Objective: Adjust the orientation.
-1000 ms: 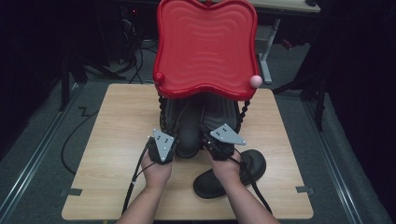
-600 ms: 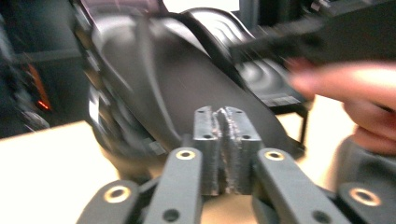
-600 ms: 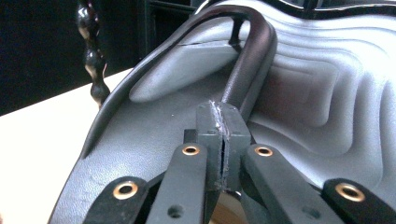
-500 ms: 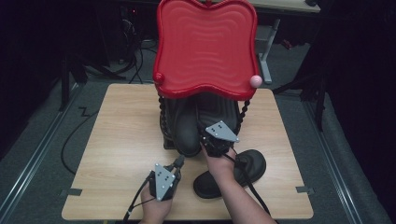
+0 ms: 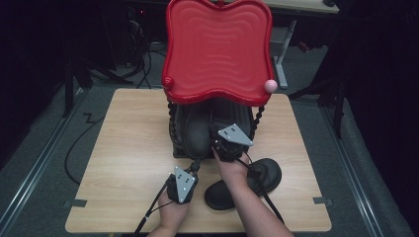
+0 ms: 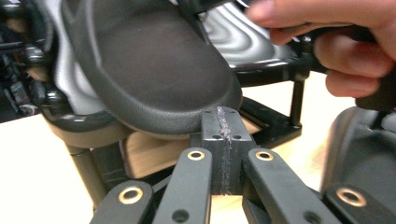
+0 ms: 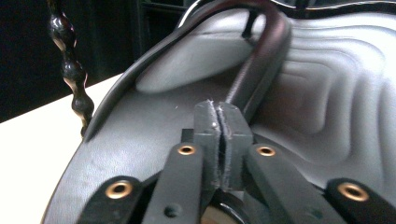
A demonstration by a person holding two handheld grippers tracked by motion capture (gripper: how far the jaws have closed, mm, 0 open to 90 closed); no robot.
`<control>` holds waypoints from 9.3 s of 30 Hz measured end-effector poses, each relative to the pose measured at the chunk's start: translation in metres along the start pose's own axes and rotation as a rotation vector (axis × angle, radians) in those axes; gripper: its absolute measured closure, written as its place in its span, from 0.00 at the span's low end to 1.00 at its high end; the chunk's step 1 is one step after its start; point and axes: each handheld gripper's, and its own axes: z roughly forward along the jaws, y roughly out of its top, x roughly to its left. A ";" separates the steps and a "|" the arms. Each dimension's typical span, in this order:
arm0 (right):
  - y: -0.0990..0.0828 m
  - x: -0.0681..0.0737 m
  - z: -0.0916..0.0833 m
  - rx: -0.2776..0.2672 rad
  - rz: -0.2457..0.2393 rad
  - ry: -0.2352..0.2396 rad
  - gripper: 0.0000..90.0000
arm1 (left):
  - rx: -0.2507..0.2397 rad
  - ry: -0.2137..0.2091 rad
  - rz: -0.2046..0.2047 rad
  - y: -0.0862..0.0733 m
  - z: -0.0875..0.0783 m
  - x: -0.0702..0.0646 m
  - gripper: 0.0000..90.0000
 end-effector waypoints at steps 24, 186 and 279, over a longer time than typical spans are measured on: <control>-0.055 -0.040 -0.115 -0.011 -0.041 0.023 0.82 | 0.003 0.059 0.004 0.023 0.029 0.017 1.00; -0.124 0.015 -0.133 0.320 0.014 0.125 0.60 | 0.204 -0.262 -0.025 -0.034 -0.030 -0.029 0.65; -0.070 0.005 -0.122 0.037 -0.068 0.104 0.93 | 0.016 0.042 -0.067 0.072 0.084 -0.007 0.91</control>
